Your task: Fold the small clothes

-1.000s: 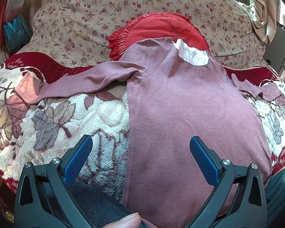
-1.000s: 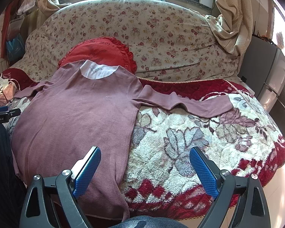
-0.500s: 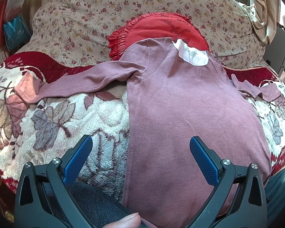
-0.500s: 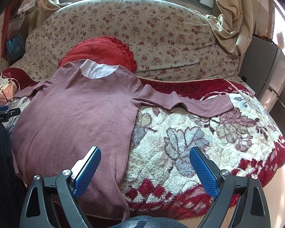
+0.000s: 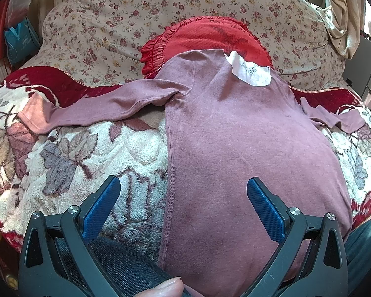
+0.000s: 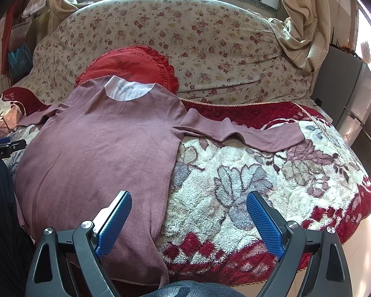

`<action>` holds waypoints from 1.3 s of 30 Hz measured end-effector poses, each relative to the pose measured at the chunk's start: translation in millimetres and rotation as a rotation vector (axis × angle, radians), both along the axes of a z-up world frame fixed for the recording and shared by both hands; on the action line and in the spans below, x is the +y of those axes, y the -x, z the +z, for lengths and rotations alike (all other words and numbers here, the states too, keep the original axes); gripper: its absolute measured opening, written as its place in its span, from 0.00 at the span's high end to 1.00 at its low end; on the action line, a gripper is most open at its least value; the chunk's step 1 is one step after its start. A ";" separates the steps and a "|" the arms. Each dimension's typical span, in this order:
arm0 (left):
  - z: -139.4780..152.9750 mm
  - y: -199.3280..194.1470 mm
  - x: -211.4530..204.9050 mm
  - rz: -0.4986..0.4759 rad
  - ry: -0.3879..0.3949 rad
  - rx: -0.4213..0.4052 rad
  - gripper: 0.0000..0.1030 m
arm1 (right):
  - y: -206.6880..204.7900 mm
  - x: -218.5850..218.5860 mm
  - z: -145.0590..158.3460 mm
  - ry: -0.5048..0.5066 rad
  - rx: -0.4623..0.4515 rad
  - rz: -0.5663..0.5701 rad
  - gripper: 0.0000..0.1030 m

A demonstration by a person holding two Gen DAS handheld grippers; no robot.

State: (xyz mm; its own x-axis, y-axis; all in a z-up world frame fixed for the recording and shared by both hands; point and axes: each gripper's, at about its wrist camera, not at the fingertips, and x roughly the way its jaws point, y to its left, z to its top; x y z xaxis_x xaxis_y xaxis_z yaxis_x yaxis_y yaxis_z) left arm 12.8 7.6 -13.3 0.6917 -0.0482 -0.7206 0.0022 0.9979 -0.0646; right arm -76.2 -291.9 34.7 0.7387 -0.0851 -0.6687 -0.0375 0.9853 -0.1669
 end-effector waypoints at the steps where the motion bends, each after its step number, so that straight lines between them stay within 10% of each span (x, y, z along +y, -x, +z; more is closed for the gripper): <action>1: -0.1 -0.4 0.6 0.001 -0.001 0.001 0.00 | 0.2 0.1 -0.2 0.000 0.000 0.000 0.10; 39: -0.1 2.3 -3.9 -0.005 0.002 -0.003 0.00 | -1.9 -0.3 0.6 0.001 0.003 -0.002 0.10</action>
State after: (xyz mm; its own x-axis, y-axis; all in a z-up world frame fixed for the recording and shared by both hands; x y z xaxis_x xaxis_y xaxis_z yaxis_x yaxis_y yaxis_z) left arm 10.5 3.6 -13.4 0.6938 -0.0533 -0.7182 0.0077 0.9977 -0.0666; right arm -74.3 -292.2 35.3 0.7362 -0.0874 -0.6710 -0.0358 0.9852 -0.1677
